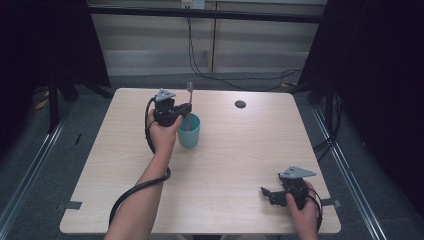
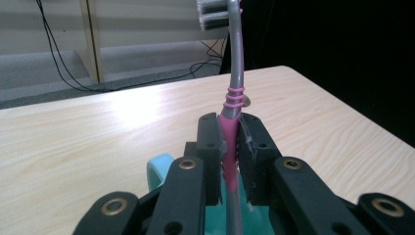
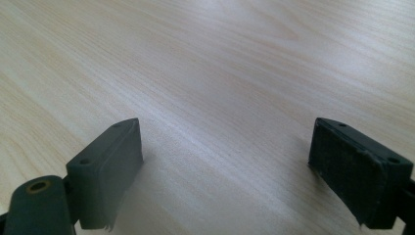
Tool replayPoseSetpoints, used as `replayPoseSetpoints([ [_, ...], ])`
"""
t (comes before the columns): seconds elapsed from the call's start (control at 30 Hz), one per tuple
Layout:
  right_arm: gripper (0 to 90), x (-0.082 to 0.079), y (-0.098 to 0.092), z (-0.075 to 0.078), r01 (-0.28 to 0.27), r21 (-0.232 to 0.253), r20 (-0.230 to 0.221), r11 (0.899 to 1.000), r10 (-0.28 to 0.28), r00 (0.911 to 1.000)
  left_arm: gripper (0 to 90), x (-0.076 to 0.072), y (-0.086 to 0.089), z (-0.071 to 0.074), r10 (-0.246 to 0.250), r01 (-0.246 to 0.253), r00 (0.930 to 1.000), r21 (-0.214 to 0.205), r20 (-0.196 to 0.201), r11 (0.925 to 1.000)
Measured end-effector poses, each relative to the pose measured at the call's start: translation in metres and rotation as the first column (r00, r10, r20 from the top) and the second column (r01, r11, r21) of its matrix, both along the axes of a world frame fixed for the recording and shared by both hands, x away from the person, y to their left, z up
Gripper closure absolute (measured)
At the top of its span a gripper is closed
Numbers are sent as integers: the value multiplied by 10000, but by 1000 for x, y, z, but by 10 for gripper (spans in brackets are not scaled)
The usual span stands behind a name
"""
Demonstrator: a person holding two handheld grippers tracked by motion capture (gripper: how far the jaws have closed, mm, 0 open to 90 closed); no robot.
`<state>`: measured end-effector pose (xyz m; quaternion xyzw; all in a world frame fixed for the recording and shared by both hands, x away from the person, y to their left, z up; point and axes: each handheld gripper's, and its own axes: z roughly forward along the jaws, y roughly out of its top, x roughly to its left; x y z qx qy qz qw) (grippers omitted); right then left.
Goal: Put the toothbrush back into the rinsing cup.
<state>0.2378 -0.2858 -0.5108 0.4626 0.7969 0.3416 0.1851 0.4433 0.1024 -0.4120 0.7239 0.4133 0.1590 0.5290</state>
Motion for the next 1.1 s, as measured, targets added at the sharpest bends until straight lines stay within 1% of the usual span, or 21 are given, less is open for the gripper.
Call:
replayPoseSetpoints([
  [0.07, 119, 0, 0, 0, 0, 0, 0, 10000, 0, 10000, 808, -1, -1, -3, 10, -10, 10000, -37, -43, 10000],
  [0.2, 119, 0, 0, 0, -2, -1, -1, 10000, 2, 10000, 807, -4, -2, -5, -26, 27, 10000, 106, -89, 9999],
  [0.33, 119, 0, 0, 0, -1, -2, 0, 10000, 1, 10000, 806, -6, -3, -8, -99, 101, 9999, 164, -115, 9998],
  [0.4, 119, 0, 0, 0, 0, -1, -1, 10000, 0, 10000, 806, -7, -4, -10, -124, 129, 9998, 275, -174, 9995],
  [0.47, 119, 0, 0, 0, -1, 0, -1, 10000, 1, 10000, 806, -8, -5, -11, -143, 148, 9997, 273, -181, 9995],
  [0.5, 119, 0, 0, 0, -1, 0, -1, 10000, 1, 10000, 806, -8, -6, -12, -133, 141, 9997, 382, -207, 9992],
  [0.53, 119, 0, 0, 0, -2, -1, 0, 10000, 2, 10000, 806, -8, -6, -13, -169, 177, 9997, 402, -201, 9990],
  [0.77, 119, 0, 0, 0, -4, 2, -1, 10000, 4, 10000, 805, -10, -6, -15, -136, 147, 9996, 437, -245, 9989],
  [0.83, 119, 0, 0, 0, -3, 0, -1, 10000, 3, 10000, 805, -10, -6, -16, -203, 217, 9995, 567, -246, 9982],
  [1.0, 119, 0, 0, 0, -7, 1, -1, 10000, 7, 10000, 803, -10, -8, -20, -229, 256, 9988, 634, -431, 9977],
  [1.1, 119, 0, 0, 0, -5, 0, 1, 10000, 5, 10000, 803, -11, -8, -22, -236, 265, 9987, 641, -458, 9976],
])
